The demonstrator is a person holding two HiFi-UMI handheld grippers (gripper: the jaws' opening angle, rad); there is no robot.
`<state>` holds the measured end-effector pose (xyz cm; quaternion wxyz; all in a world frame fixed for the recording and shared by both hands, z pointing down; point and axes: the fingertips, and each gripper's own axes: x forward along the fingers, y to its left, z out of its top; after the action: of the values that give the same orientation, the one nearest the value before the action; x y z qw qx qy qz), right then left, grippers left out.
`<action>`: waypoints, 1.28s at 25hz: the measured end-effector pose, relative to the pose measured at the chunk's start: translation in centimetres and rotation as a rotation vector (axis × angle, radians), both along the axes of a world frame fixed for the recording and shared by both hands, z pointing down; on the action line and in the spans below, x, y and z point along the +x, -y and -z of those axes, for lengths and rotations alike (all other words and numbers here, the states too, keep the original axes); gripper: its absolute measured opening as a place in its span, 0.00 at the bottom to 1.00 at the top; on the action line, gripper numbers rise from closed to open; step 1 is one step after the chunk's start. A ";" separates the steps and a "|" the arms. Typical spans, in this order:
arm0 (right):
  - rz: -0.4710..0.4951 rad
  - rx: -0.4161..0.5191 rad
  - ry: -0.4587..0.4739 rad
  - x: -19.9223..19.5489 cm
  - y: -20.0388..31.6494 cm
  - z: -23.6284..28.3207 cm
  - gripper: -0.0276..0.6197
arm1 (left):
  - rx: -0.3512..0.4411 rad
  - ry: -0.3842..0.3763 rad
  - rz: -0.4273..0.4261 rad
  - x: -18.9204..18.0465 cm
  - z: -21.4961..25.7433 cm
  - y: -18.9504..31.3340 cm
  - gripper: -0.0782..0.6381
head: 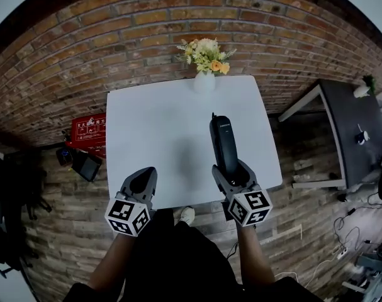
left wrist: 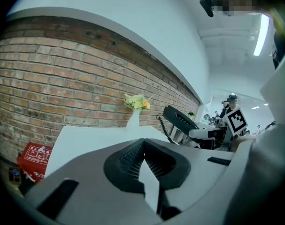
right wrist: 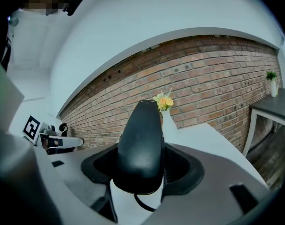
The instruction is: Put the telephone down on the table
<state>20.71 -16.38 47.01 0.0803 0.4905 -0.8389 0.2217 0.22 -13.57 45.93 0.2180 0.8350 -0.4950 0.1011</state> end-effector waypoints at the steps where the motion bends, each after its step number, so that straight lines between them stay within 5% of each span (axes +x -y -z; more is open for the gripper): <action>1: -0.004 -0.003 -0.006 -0.1 0.5 -0.4 0.48 | -0.005 -0.004 -0.001 0.0 -0.3 0.2 0.13; 32: -0.060 -0.156 -0.179 -8.9 13.9 -16.0 0.48 | -0.105 -0.015 -0.059 -3.9 -9.9 11.8 0.13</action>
<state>11.82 -30.23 63.03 0.1861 0.5253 -0.7937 0.2440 -3.72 -25.34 55.84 0.2623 0.8373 -0.4625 0.1271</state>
